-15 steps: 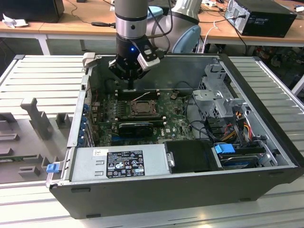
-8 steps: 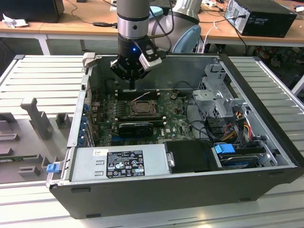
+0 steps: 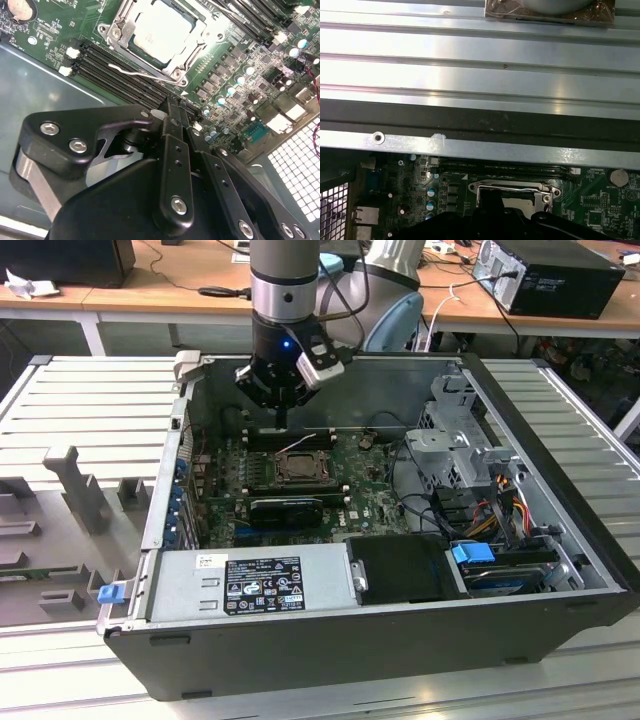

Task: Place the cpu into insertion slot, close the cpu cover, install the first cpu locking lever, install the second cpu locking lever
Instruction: 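Install the first cpu locking lever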

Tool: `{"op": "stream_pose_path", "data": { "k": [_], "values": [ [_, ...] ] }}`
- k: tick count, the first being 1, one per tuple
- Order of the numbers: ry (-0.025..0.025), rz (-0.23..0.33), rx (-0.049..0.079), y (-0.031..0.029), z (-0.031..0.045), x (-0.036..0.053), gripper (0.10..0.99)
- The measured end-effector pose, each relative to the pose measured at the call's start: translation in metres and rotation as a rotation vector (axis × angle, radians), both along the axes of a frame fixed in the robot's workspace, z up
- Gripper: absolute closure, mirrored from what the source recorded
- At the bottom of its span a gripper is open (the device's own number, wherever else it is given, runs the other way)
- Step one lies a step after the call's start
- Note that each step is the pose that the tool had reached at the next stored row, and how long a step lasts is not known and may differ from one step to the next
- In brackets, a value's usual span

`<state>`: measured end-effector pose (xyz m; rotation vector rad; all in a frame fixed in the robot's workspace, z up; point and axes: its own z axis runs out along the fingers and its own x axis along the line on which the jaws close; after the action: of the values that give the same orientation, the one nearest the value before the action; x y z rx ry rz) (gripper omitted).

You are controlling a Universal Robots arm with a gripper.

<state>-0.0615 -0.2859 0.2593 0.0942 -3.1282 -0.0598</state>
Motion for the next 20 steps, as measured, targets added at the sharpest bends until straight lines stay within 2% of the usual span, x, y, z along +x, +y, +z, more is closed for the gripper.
{"op": "stream_pose_path", "data": {
  "k": [7,8,10,11,12,13,15,17,20],
  "values": [
    [-0.0002,0.0,0.0,0.0,-0.0011,0.0058,0.98],
    [0.0001,0.0,0.005,-0.0001,-0.001,0.0064,0.98],
    [0.0,0.0,0.036,0.0,-0.0012,0.0067,0.98],
    [-0.0001,0.0,0.068,-0.0001,-0.0013,0.0067,0.98],
    [-0.0001,0.0,0.095,-0.0002,-0.0015,0.0066,0.98],
    [-0.0008,0.0,0.099,-0.0004,-0.0026,0.0067,0.98],
    [-0.0008,0.0,0.08,-0.0025,-0.005,0.0085,0.98],
    [-0.0008,0.0,0.077,-0.0029,-0.0082,0.0129,0.98],
    [-0.0008,0.0,0.077,-0.0028,-0.0165,0.026,0.98]
  ]
}}
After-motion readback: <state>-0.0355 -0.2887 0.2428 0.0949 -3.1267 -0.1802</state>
